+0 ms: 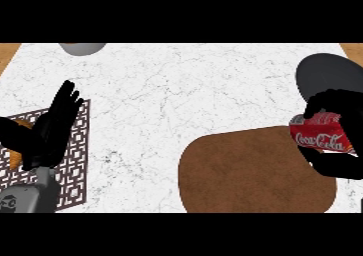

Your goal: Pick the can from the cutting board and place it in the pan

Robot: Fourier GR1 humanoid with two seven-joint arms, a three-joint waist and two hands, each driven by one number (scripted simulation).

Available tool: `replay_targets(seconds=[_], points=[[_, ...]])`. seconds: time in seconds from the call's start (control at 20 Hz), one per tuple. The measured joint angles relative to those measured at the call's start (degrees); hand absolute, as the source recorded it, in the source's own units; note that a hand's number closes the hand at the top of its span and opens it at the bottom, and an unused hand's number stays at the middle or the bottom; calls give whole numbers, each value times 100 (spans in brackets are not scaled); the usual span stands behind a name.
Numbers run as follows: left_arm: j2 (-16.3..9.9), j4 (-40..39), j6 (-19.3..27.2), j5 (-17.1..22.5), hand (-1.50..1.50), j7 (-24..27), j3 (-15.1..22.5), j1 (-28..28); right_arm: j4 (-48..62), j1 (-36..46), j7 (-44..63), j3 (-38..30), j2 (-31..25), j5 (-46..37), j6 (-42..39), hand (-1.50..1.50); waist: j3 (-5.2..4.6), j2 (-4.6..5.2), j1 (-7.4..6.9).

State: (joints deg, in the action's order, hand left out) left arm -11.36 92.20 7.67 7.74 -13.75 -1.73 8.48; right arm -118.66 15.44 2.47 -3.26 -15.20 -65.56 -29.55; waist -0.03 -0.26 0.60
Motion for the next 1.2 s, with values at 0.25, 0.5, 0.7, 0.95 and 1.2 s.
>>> replay_targets(seconds=[0.25,0.5,0.7,0.95,1.2], points=[[1,80,-68,10,0,-89,-45,9,34,585,329,-616,-62,374,-354,150,0,14,-48],[-33,-43,-153,49,0,-95,-152,166,976,1008,126,-1355,-344,606,126,150,2,31,-75],[-50,-93,-291,103,0,49,-215,74,1976,1191,-333,-1920,-671,828,681,150,5,39,-101],[1,-216,-257,-3,0,121,-204,172,3544,1623,-1012,-2452,-1244,1055,1323,150,7,50,-121],[61,-102,-248,-36,0,62,-149,153,5339,1996,-1890,-2770,-1752,1172,2092,150,9,64,-171]])
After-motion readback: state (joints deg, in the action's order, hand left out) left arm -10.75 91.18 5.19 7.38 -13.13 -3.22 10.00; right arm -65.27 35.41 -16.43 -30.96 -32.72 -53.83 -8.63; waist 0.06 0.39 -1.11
